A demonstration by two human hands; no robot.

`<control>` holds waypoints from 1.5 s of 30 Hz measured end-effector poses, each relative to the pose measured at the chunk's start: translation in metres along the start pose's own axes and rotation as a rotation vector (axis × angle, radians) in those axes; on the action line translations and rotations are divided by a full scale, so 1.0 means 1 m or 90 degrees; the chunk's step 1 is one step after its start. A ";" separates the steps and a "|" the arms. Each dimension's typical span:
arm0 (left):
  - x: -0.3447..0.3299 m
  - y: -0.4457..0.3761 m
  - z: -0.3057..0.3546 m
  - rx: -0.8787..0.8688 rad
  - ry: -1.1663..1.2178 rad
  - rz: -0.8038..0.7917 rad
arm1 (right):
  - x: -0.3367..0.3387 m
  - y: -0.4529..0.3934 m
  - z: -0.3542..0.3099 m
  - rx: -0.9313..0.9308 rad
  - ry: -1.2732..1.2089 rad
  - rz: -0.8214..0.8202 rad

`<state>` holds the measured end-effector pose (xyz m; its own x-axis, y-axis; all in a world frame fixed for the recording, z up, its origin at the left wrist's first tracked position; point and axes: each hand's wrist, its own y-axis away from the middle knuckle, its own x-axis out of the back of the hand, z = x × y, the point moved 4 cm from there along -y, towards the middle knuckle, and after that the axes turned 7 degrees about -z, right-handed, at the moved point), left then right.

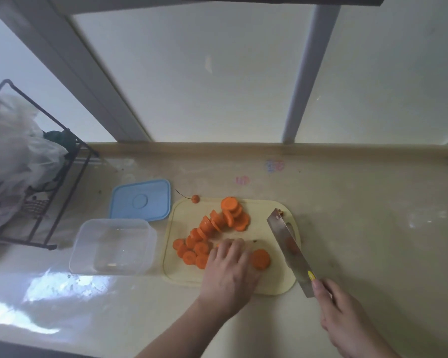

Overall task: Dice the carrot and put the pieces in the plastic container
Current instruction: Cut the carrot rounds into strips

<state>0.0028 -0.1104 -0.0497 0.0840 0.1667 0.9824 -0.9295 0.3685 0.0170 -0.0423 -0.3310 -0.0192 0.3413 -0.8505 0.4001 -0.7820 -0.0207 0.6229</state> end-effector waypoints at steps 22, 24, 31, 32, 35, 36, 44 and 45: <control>-0.013 -0.022 -0.077 0.066 -0.081 -0.103 | 0.017 -0.023 0.007 0.052 0.110 -0.042; -0.011 -0.030 -0.083 0.041 -0.102 -0.104 | 0.013 -0.025 0.004 0.051 0.116 -0.045; -0.001 -0.046 -0.113 0.034 -0.109 -0.093 | 0.005 -0.026 0.006 0.039 0.109 -0.025; 0.001 -0.048 -0.115 0.043 -0.103 -0.083 | 0.005 -0.026 0.007 0.036 0.107 -0.024; 0.005 -0.049 -0.109 0.055 -0.090 -0.039 | 0.002 -0.028 0.010 0.028 0.105 -0.022; 0.006 -0.046 -0.105 0.050 -0.080 -0.013 | 0.002 -0.028 0.011 0.026 0.104 -0.018; 0.001 0.050 -0.086 0.331 0.084 0.262 | 0.002 -0.032 0.013 0.023 0.064 -0.022; -0.004 0.059 -0.087 0.383 0.099 0.224 | 0.001 -0.032 0.013 0.026 0.068 -0.031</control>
<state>-0.0211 -0.0101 -0.0688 -0.2481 0.3274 0.9117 -0.9443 -0.2916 -0.1523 -0.0234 -0.3382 -0.0470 0.4309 -0.7871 0.4414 -0.7832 -0.0832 0.6162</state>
